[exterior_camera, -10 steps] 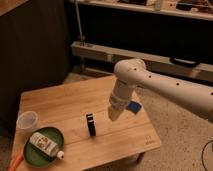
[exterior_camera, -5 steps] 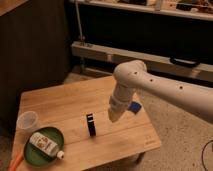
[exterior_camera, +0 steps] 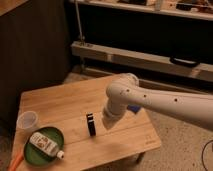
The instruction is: Knock the eraser over
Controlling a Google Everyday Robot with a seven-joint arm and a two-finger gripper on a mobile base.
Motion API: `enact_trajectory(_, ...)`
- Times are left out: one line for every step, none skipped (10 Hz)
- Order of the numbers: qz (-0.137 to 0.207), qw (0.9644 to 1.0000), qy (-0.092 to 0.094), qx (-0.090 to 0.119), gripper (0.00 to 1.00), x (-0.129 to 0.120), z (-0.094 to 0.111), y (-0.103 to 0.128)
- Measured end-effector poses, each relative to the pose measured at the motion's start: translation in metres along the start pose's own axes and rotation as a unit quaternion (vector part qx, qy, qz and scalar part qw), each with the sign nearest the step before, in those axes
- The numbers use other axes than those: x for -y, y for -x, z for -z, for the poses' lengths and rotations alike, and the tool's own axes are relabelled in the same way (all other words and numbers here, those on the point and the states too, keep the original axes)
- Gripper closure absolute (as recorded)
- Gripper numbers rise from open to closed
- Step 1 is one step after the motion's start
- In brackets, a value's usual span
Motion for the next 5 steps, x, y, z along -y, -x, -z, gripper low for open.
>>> enact_trajectory(0.013,0.9999,-0.009,0.004,0.94,0.006,-0.007,-0.01)
enact_trajectory(0.03,0.9993,-0.02,0.011,0.94,0.014,-0.014,-0.019)
enact_trajectory(0.037,0.9989,-0.025,0.015,0.94,0.018,-0.016,-0.021)
enact_trajectory(0.048,0.9981,-0.032,0.022,0.94,0.027,-0.02,-0.026)
enact_trajectory(0.058,0.9973,-0.037,0.024,0.94,0.036,-0.023,-0.035)
